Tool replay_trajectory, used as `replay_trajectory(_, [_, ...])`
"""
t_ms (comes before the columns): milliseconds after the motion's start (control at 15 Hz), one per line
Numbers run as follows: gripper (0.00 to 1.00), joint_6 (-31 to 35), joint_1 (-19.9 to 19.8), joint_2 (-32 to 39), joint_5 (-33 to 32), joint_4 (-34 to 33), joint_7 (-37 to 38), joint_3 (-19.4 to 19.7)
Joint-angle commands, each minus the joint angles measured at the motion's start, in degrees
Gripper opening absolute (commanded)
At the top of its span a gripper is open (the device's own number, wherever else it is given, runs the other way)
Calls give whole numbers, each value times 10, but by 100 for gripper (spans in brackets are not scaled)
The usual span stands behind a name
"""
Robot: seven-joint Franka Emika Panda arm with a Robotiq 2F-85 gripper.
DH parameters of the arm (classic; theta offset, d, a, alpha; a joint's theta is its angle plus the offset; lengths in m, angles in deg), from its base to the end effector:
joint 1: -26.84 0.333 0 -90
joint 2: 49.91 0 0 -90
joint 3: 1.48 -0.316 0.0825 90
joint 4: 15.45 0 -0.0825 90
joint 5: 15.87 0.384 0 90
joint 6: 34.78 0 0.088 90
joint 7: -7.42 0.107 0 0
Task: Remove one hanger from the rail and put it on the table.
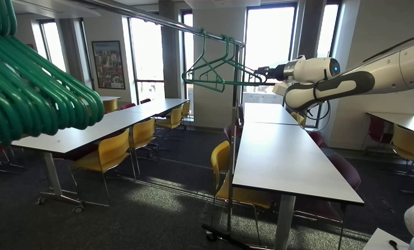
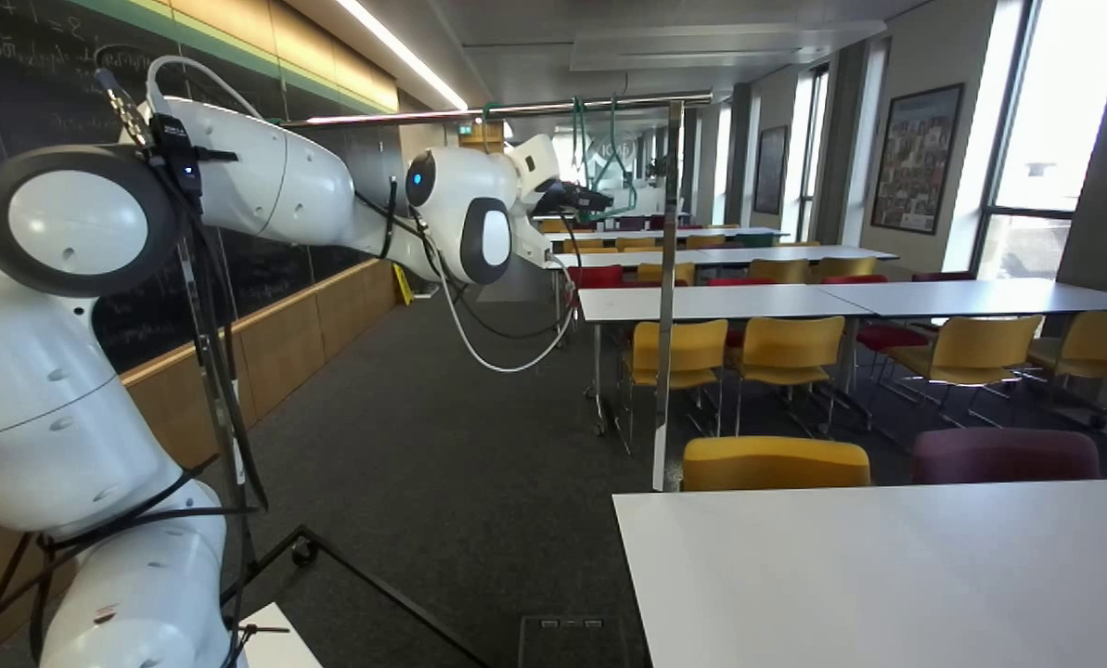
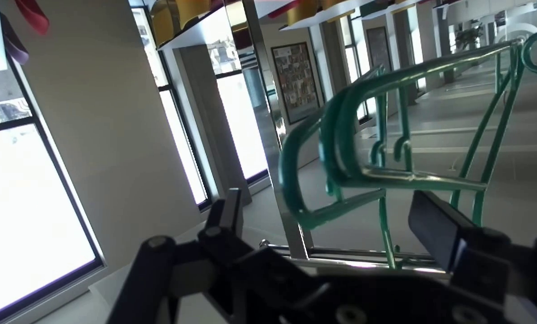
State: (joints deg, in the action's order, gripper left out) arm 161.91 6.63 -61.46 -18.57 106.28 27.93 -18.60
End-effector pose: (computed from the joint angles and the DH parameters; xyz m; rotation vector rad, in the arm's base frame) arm 0.5222 -0.0052 0.6798 -2.1764 0.3344 -2.0410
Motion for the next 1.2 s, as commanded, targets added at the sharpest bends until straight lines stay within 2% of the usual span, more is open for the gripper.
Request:
replay_trajectory(0, [100, -29, -12, -5, -2, -7, -13, -11])
replay_trajectory(67, [100, -33, -13, -5, -3, -9, -13, -12])
replay_trajectory(133, [75, -38, -13, -5, -4, -10, -13, -12])
replay_trajectory(200, [74, -41, -12, -5, -6, -11, -13, -10])
replay_trajectory(800, [6, -50, -2, -7, -9, -7, -7, -4])
replay_trajectory(867, [1, -50, 0, -8, -9, -6, -6, -3])
replay_trajectory(1067, [3, -48, 10, -13, -9, -2, -4, -1])
replay_trajectory(1133, [0, -46, 14, -15, -11, -1, -5, -1])
